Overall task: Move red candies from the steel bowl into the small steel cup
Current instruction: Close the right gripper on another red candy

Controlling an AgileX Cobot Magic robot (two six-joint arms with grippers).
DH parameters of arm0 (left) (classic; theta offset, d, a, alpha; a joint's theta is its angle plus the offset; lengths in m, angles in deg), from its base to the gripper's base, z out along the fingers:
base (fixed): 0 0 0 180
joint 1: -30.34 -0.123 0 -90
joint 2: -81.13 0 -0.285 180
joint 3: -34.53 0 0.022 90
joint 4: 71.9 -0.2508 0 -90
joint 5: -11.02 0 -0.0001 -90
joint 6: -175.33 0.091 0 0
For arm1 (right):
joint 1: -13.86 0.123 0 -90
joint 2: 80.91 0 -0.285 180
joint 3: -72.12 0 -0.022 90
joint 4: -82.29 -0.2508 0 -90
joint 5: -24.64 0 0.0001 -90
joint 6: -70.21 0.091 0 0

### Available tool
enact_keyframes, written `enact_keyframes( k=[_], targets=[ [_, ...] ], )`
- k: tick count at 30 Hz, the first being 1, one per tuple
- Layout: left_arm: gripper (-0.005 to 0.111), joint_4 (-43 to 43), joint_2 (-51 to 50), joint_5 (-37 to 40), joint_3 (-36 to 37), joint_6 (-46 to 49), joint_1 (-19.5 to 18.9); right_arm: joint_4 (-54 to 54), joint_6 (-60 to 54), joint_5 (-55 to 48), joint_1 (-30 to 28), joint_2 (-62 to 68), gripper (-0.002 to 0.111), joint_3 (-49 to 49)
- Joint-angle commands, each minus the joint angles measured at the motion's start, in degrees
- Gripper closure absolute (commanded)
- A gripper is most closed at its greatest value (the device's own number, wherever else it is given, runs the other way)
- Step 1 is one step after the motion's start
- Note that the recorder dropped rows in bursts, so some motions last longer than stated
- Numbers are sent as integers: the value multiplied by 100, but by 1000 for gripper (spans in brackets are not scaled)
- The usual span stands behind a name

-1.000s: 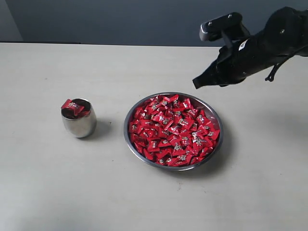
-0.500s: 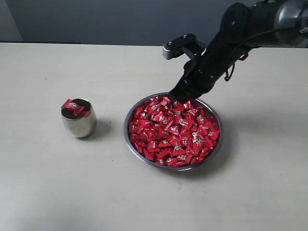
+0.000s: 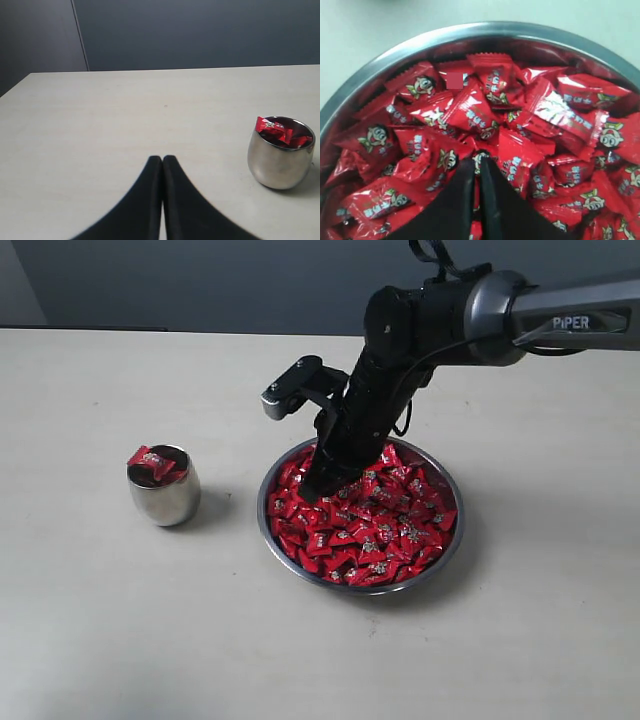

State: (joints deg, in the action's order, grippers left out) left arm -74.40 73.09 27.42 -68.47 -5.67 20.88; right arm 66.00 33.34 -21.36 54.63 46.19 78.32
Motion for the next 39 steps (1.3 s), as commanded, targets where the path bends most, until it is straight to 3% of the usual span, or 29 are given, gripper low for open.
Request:
enact_keyframes(
  k=[1, 4, 29, 31, 37, 39],
  targets=[
    [106, -7, 26, -10, 22, -15, -4, 243, 82, 121, 1, -8, 76, 30],
    [106, -7, 26, -10, 22, -15, -4, 339, 107, 208, 1, -8, 63, 30],
    [106, -7, 26, -10, 22, -15, -4, 687, 573, 414, 1, 444, 69, 30],
    [106, -7, 26, -10, 22, -15, -4, 687, 587, 426, 1, 444, 75, 30],
    [106, -7, 26, -10, 22, -15, -4, 687, 587, 413, 1, 432, 109, 30],
    [106, -7, 26, -10, 22, -15, -4, 687, 599, 389, 1, 432, 109, 30]
  ],
)
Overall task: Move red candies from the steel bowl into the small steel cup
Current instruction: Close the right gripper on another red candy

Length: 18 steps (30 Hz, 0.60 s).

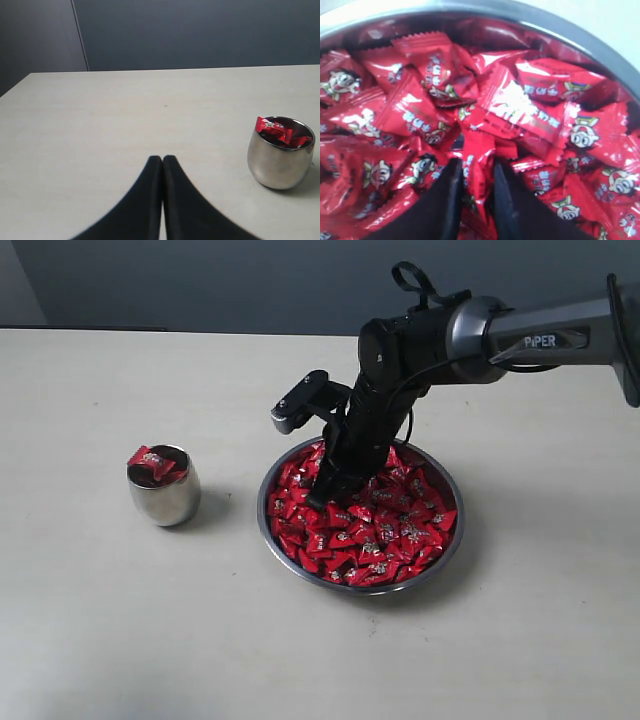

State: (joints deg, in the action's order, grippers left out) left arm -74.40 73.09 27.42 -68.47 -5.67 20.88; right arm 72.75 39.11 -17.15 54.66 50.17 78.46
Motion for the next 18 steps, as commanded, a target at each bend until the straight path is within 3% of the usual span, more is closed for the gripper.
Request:
enact_keyframes(
  k=[1, 18],
  targets=[
    [106, -7, 26, -10, 22, -15, -4, 12, 22, -44, -1, 33, 109, 16],
    [106, -7, 26, -10, 22, -15, -4, 456, 297, -191, -14, -806, 109, 16]
  ],
)
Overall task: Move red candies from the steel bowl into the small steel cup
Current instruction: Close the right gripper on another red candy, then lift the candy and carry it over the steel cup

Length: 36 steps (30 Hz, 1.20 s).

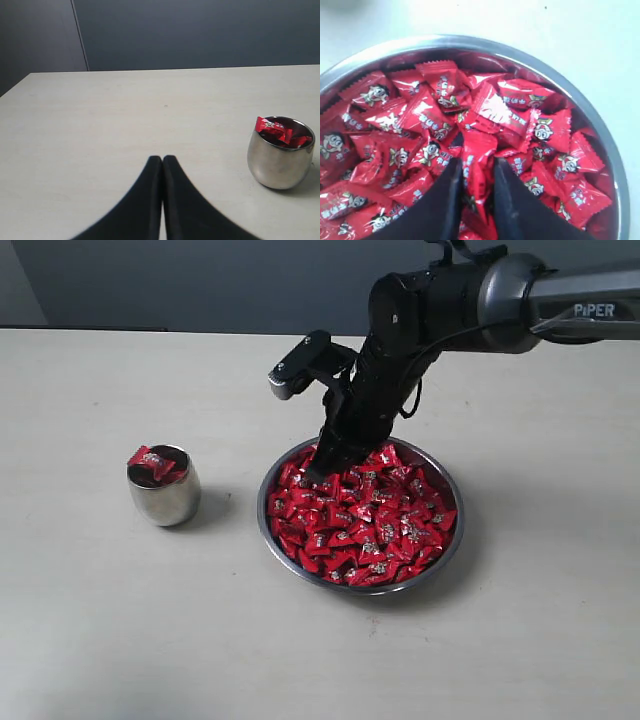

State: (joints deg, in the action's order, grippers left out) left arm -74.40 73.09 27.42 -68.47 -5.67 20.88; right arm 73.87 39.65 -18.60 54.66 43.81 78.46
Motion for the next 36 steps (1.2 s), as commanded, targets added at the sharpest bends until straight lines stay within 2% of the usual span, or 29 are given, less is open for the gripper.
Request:
enact_keyframes(
  k=[1, 3, 7, 12, 15, 27, 36],
  targets=[
    [106, -7, 26, -10, 22, -15, -4, 449, 370, -27, -14, -199, 109, 16],
    [106, -7, 26, -10, 22, -15, -4, 492, 730, 292, -14, -334, 109, 16],
    [106, -7, 26, -10, 22, -15, -4, -659, 762, 1401, -14, -489, 109, 82],
    [106, -7, 26, -10, 22, -15, -4, -2356, -566, 1164, -14, -194, 109, 711],
    [106, -7, 26, -10, 22, -15, -4, -2958, -898, 869, -14, 106, 109, 1197],
    [106, -7, 26, -10, 22, -15, -4, -3045, -1128, -1010, 459, 1549, 109, 3446],
    [106, -7, 26, -10, 22, -15, -4, -2248, -1142, -1581, 816, 1929, 109, 3849]
  ],
)
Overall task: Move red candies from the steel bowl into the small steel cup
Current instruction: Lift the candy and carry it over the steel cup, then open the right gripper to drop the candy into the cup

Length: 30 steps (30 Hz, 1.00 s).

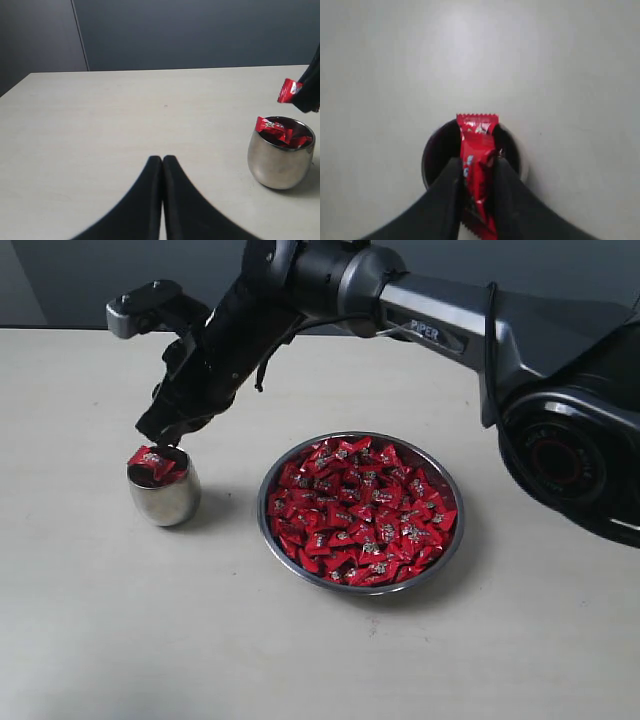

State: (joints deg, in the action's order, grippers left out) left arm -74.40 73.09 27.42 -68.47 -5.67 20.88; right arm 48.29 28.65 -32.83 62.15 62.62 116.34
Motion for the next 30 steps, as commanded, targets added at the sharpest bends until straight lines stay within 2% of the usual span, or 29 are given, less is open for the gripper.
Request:
enact_keyframes(
  k=[1, 30],
  targets=[
    [106, -7, 26, -10, 22, -15, -4, 310, -42, -194, 77, 48, 109, 61],
    [106, -7, 26, -10, 22, -15, -4, 529, -53, 224, 217, 218, 109, 61]
  ],
)
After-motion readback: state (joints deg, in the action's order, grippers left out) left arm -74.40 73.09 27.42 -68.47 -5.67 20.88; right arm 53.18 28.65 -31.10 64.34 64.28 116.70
